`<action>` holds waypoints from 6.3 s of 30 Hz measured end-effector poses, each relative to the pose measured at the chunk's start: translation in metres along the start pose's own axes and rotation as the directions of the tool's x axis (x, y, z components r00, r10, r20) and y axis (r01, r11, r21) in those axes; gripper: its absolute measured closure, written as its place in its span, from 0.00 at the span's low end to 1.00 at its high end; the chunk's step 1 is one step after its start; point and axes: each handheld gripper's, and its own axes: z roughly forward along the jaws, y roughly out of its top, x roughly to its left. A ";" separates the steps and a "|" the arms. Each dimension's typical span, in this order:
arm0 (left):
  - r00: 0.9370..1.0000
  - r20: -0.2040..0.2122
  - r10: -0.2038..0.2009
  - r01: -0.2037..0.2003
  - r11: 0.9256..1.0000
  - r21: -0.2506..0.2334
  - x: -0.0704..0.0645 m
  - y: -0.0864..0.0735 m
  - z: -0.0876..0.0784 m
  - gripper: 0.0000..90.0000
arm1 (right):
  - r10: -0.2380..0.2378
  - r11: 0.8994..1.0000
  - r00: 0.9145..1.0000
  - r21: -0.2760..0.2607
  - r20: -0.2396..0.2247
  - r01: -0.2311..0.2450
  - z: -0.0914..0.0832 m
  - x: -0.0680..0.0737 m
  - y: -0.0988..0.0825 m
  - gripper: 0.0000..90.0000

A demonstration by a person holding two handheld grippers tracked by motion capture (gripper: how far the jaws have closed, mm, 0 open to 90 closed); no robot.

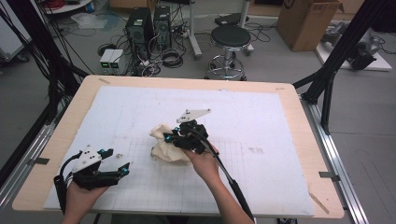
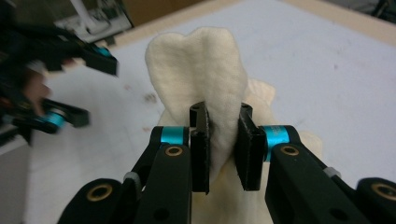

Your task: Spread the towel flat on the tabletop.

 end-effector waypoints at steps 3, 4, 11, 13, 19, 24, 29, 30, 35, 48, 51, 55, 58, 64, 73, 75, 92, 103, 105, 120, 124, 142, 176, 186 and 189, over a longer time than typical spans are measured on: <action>1.000 0.001 0.002 -0.002 1.000 0.001 0.001 0.000 0.001 0.22 | -0.018 0.997 0.998 0.075 0.062 0.014 0.014 -0.006 -0.010 0.86; 1.000 0.000 0.002 -0.002 1.000 0.002 0.001 0.000 0.001 0.22 | -0.010 0.997 0.997 0.074 0.076 0.004 0.015 -0.009 -0.017 0.86; 1.000 0.009 0.002 -0.002 1.000 0.009 0.001 0.000 0.004 0.22 | 0.055 0.993 0.992 0.095 0.111 -0.065 0.014 -0.026 -0.048 0.84; 1.000 0.012 0.006 -0.006 1.000 0.014 -0.001 0.001 0.005 0.23 | 0.054 0.993 0.992 0.100 0.118 -0.066 0.014 -0.026 -0.049 0.81; 0.999 0.034 0.010 -0.011 1.000 0.027 -0.005 0.004 0.013 0.27 | 0.051 0.997 0.995 0.046 0.083 -0.055 0.003 -0.025 -0.045 0.54; 0.997 0.082 0.016 -0.018 0.999 0.032 -0.012 0.017 0.027 0.35 | 0.015 1.000 0.996 -0.004 0.091 -0.015 -0.027 -0.028 -0.043 0.50; 0.995 0.099 0.007 -0.011 0.999 0.037 -0.013 0.026 0.044 0.46 | 0.045 0.998 0.993 -0.045 0.106 -0.041 -0.057 -0.043 -0.049 0.50; 0.994 0.107 -0.001 -0.004 0.999 0.041 -0.012 0.028 0.049 0.47 | 0.055 0.997 0.992 -0.053 0.110 -0.050 -0.061 -0.046 -0.051 0.50; 0.985 0.154 -0.075 0.066 0.996 0.058 -0.008 0.032 0.075 0.54 | 0.088 0.995 0.990 -0.047 0.106 -0.084 -0.071 -0.057 -0.062 0.55; 0.979 0.200 -0.030 -0.008 0.983 0.184 -0.019 0.032 0.115 0.73 | 0.084 0.989 0.992 0.113 0.096 -0.095 -0.033 -0.065 -0.084 0.72; 0.980 0.196 -0.037 -0.005 0.978 0.209 -0.019 0.031 0.118 0.74 | 0.075 0.985 0.991 0.147 0.114 -0.091 -0.023 -0.067 -0.087 0.74; 0.981 0.191 -0.040 -0.005 0.974 0.228 -0.020 0.031 0.121 0.79 | 0.068 0.983 0.989 0.158 0.133 -0.089 -0.017 -0.068 -0.090 0.78; 0.982 0.184 -0.038 -0.005 0.974 0.227 -0.021 0.030 0.122 0.81 | 0.055 0.985 0.989 0.153 0.140 -0.076 -0.016 -0.067 -0.090 0.83; 0.985 0.173 -0.028 -0.012 0.973 0.229 -0.022 0.031 0.122 0.89 | 0.064 0.984 0.992 0.156 0.104 -0.080 -0.016 -0.068 -0.090 0.94; 0.990 0.144 -0.014 -0.015 0.980 0.196 -0.018 0.036 0.109 0.96 | 0.089 0.986 0.990 0.129 0.106 -0.103 -0.035 -0.071 -0.087 0.95; 0.990 0.143 -0.003 -0.024 0.982 0.189 -0.018 0.038 0.104 0.96 | 0.090 0.989 0.990 0.104 0.112 -0.102 -0.044 -0.071 -0.085 0.95; 0.981 0.186 0.049 -0.073 0.990 0.121 -0.039 0.032 0.051 0.97 | -0.016 0.998 0.986 0.066 0.164 0.005 -0.112 -0.026 -0.092 0.95; 0.966 0.244 0.086 -0.111 0.990 0.091 -0.051 0.016 0.016 0.97 | -0.013 0.996 0.992 0.087 0.126 0.002 -0.133 0.007 -0.122 0.95; 0.964 0.249 0.096 -0.122 0.988 0.091 -0.054 0.012 0.012 0.97 | -0.016 0.995 0.993 0.099 0.115 0.004 -0.132 0.013 -0.127 0.95; 0.946 0.307 0.101 -0.117 0.993 0.034 -0.052 0.025 0.011 0.63 | -0.014 0.997 0.999 0.074 0.046 0.011 -0.137 0.017 -0.121 0.69; 0.941 0.331 0.075 -0.095 0.995 0.043 -0.042 0.040 0.039 0.59 | -0.031 0.999 0.997 0.027 0.064 0.030 -0.128 0.000 -0.098 0.64; 0.959 0.281 0.037 -0.106 0.966 0.234 -0.023 0.040 0.125 0.58 | 0.065 0.991 0.997 0.124 -0.039 -0.060 -0.050 -0.060 -0.097 0.77; 0.938 0.347 0.017 -0.085 0.980 0.182 -0.038 0.006 0.028 0.93 | -0.027 0.978 0.998 0.206 -0.054 0.038 -0.092 -0.001 -0.122 0.84; 0.952 0.306 0.011 -0.045 0.993 0.106 -0.026 0.048 0.049 0.67 | -0.043 0.997 0.998 0.068 -0.052 0.047 -0.110 -0.009 -0.090 0.65; 0.959 0.282 0.010 -0.051 0.989 0.140 -0.023 0.057 0.069 0.65 | -0.042 0.995 0.999 0.085 0.004 0.041 -0.100 -0.020 -0.080 0.67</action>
